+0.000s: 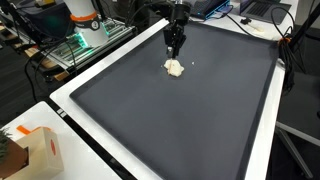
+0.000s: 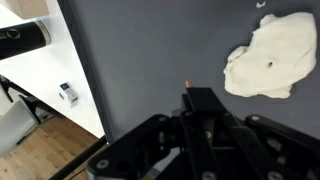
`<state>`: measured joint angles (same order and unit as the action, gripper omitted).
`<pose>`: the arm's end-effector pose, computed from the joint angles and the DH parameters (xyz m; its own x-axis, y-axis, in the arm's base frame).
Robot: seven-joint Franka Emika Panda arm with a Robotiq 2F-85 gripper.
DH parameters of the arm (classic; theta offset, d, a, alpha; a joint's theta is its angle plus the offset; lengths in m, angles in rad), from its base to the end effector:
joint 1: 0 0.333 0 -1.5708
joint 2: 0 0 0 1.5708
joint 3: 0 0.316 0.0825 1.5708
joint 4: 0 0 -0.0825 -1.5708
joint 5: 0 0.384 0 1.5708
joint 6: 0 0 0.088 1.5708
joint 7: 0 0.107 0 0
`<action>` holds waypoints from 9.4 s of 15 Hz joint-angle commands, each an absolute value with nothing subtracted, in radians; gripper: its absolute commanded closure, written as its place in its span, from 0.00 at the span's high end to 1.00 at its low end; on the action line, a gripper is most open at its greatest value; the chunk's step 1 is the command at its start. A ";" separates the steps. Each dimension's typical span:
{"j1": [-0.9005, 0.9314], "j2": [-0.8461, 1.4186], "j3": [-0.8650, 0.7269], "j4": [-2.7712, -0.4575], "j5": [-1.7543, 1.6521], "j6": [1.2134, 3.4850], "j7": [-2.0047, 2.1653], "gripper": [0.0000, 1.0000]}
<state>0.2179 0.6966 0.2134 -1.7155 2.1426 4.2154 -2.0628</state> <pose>0.5138 0.0942 0.2526 0.9712 0.0433 0.2344 -0.1087 -0.7947 0.5972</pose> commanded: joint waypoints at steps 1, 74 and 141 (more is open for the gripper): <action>0.121 0.603 0.308 -1.764 2.203 4.195 -2.185 0.03; -0.668 1.066 1.192 -1.604 2.299 4.110 -2.761 0.03; -0.449 0.650 0.808 -1.724 2.519 4.155 -2.759 0.03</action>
<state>-0.4496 0.6408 0.8194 -1.7319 2.5055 4.1603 -2.7105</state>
